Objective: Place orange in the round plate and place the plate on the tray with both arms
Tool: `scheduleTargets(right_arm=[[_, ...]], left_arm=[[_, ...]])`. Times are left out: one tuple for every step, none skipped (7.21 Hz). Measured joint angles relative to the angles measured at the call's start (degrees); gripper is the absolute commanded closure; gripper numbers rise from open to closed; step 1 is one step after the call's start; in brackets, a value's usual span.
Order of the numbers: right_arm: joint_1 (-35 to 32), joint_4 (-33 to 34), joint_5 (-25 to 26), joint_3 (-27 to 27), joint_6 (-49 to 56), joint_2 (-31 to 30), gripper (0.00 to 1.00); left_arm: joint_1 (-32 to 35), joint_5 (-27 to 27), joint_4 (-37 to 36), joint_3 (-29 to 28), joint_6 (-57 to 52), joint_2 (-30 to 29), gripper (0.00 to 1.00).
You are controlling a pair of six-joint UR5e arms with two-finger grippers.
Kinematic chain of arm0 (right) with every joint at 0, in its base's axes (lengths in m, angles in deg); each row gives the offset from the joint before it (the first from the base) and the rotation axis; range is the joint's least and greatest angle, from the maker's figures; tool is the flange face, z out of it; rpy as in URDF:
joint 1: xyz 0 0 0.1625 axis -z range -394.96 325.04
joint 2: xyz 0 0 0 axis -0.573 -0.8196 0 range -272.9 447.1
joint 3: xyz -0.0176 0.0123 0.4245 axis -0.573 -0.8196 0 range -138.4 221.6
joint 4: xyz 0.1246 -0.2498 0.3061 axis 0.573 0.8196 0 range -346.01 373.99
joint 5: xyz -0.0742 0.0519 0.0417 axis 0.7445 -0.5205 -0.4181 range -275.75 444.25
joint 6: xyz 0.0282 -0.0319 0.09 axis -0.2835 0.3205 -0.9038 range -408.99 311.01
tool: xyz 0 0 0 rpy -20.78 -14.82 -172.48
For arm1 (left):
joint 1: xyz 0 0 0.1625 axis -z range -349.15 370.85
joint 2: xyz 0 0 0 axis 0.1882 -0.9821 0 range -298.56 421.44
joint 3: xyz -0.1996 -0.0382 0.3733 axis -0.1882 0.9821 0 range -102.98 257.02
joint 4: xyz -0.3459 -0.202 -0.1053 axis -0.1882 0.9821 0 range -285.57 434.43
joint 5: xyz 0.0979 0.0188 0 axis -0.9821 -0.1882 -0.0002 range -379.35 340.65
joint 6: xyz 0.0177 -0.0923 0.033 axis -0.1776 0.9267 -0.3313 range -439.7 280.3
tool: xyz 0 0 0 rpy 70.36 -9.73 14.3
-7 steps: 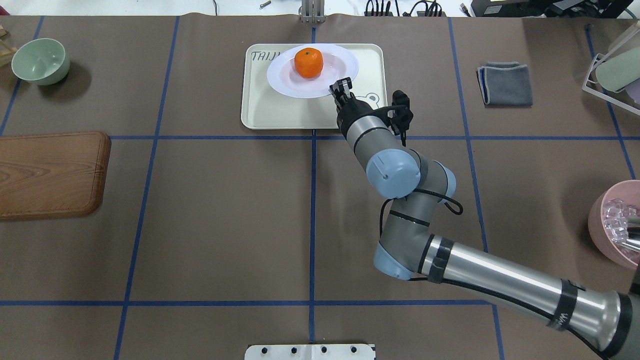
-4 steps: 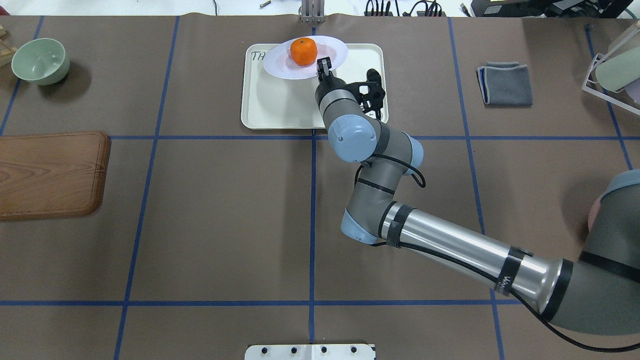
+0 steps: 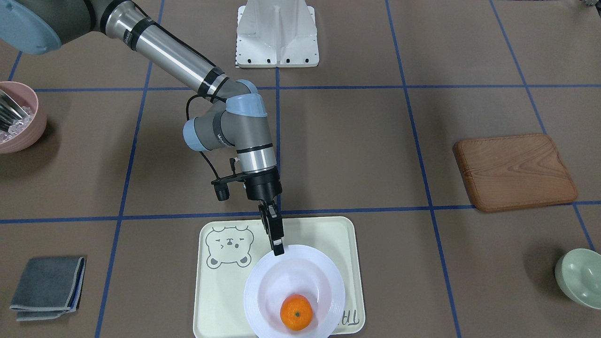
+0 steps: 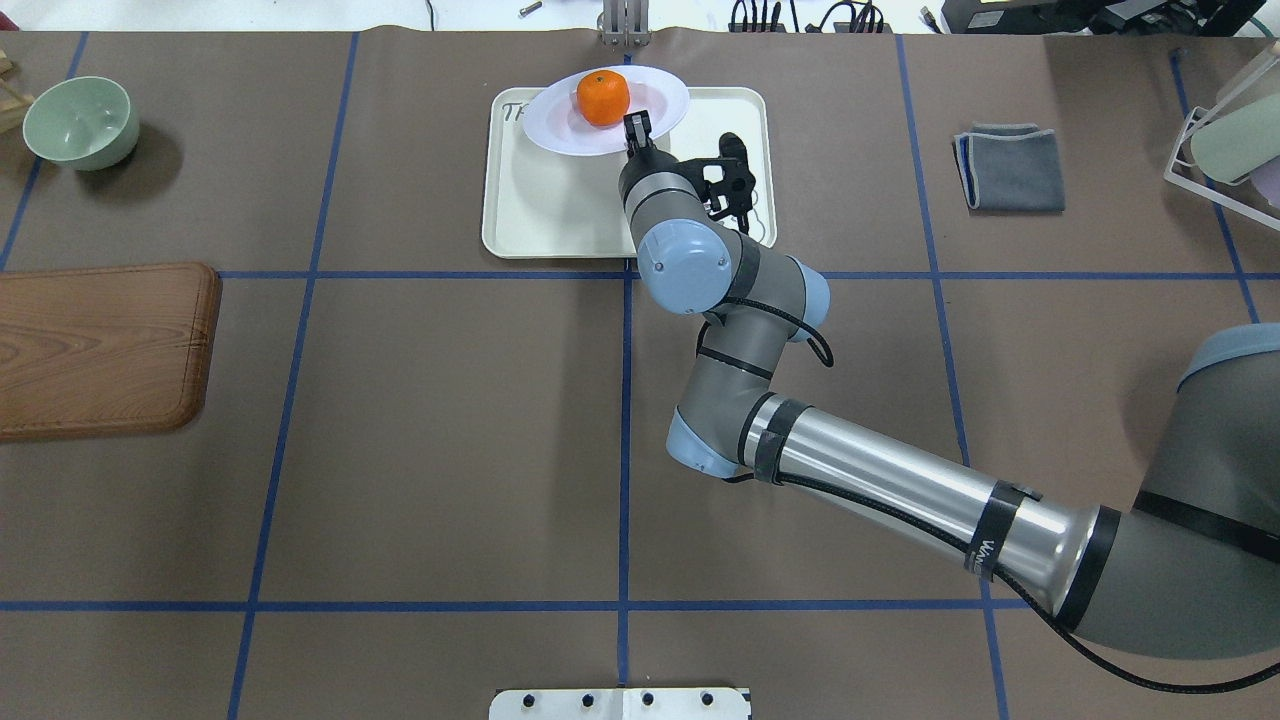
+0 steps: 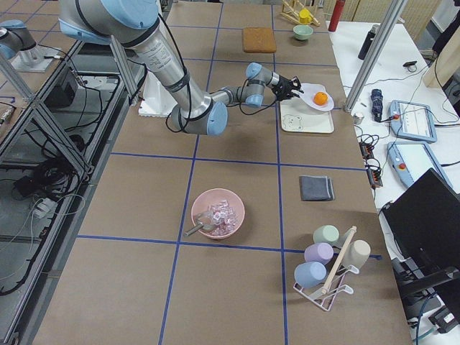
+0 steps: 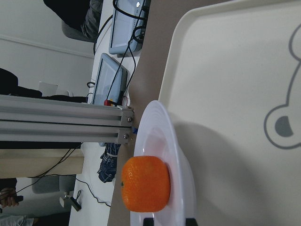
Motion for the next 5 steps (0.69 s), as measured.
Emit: scheduleTargets(right_arm=[[0.87,0.02,0.03,3.97,2.36,-2.69,0.00],[1.24,-0.02,-0.12,6.74,5.72,-4.68,0.00],[0.63,0.13,-2.16,8.42,11.24,-5.95,0.00],[-1.41,1.68,-7.74,9.50,18.95,-7.22,0.00],[-4.89,5.29,-16.04,10.99,29.67,-9.32,0.00]], left_arm=[[0.00,0.01,0.01,0.01,0.06,-0.02,0.02],[0.00,0.01,0.01,0.01,0.06,-0.01,0.02],[0.00,0.01,0.01,0.01,0.01,0.05,0.02],[0.00,-0.01,0.01,-0.06,-0.08,0.09,0.02],[0.00,-0.07,0.01,-0.11,-0.21,0.12,0.02]])
